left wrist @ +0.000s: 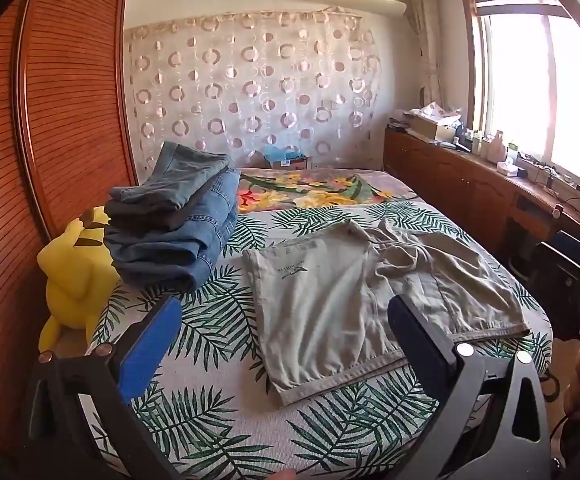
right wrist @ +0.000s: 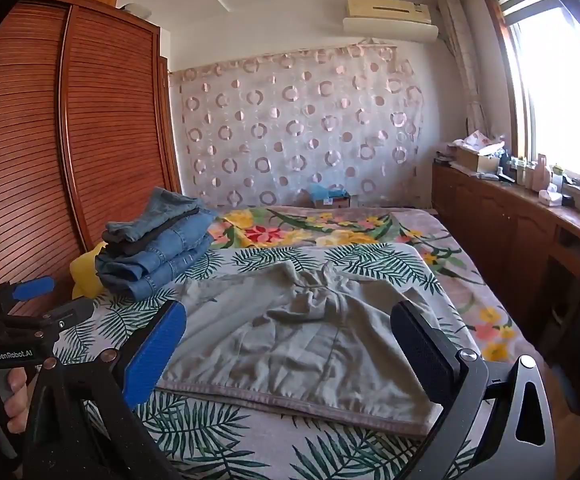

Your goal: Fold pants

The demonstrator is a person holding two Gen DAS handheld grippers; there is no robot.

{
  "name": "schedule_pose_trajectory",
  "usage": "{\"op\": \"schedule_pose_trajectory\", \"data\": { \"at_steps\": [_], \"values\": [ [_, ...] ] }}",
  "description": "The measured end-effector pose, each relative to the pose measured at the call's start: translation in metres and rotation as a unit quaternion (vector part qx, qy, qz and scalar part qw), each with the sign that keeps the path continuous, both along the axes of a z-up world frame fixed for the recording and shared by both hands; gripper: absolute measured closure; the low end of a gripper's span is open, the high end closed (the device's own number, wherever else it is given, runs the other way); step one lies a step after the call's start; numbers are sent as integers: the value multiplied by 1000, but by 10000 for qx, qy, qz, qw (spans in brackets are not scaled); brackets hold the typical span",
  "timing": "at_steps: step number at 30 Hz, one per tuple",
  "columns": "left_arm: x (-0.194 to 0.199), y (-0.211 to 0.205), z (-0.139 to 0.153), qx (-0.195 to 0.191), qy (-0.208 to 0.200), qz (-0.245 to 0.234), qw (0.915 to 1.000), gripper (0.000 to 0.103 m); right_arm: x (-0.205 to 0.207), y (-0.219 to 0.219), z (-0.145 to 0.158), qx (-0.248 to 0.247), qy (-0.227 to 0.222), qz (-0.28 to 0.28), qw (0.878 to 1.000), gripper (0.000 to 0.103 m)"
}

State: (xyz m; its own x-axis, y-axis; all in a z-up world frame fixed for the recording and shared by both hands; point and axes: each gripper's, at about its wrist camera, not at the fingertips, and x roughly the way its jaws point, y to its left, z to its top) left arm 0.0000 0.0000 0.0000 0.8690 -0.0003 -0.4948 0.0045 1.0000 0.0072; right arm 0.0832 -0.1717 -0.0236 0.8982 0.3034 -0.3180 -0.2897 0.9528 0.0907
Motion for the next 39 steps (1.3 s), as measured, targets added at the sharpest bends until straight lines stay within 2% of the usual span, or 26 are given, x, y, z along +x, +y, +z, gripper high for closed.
{"op": "schedule_pose_trajectory", "data": {
  "at_steps": [39],
  "values": [
    [-5,1,11,15,-114,4,9999,0,-2,2,-1,-40,13,-30,10000,1]
  ]
}}
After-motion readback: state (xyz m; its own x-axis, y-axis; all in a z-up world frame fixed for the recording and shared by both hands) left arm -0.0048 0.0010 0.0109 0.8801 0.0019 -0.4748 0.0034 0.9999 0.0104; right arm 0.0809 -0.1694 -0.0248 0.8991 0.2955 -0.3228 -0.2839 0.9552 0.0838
